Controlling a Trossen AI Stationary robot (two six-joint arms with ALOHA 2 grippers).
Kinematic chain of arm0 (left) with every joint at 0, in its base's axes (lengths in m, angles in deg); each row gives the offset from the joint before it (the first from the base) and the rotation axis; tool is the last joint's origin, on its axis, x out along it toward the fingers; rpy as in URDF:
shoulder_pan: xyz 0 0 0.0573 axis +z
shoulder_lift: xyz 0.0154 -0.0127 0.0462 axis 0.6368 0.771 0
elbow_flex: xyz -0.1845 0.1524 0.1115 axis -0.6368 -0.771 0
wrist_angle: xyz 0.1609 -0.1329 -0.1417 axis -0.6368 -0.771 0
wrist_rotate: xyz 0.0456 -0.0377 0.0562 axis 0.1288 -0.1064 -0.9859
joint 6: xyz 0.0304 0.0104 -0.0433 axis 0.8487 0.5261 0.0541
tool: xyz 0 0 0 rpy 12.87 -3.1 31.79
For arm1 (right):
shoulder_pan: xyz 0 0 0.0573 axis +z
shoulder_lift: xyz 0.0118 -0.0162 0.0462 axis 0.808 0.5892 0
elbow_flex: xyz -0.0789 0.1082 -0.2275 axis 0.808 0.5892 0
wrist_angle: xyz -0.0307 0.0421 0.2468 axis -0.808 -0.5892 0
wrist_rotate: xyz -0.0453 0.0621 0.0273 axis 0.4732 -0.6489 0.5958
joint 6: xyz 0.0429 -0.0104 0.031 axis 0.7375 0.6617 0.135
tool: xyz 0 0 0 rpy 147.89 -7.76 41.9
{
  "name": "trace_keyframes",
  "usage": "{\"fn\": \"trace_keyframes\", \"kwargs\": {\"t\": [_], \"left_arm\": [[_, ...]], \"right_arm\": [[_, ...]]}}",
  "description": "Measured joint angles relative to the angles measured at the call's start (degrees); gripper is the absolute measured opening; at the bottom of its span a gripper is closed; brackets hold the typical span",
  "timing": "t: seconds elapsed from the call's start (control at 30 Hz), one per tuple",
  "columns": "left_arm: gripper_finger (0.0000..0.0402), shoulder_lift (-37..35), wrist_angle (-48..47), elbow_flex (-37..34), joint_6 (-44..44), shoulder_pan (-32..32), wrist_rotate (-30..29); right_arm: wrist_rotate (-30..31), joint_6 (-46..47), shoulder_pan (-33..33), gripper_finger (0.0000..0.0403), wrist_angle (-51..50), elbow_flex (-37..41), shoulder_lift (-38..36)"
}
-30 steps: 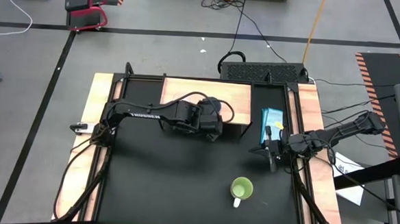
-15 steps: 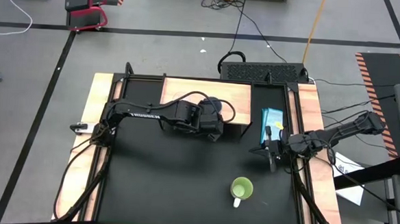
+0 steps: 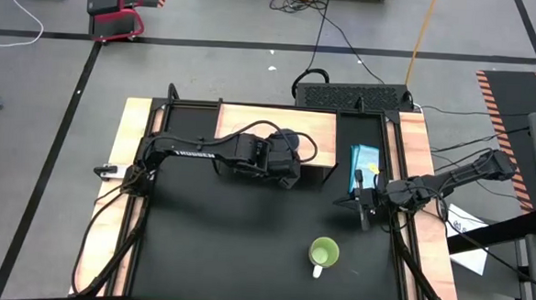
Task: Stack small to large cups/mugs on shelf
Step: Put the gray mug on the shelf
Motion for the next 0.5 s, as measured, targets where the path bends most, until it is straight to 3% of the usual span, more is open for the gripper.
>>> {"fn": "trace_keyframes", "kwargs": {"t": [0.5], "left_arm": [[0.0113,0.0,-0.05,0.0,1.09,0.97,-2.03]], "right_arm": [[-0.02,0.8,0.0,0.0,-0.02,0.02,0.0]]}}
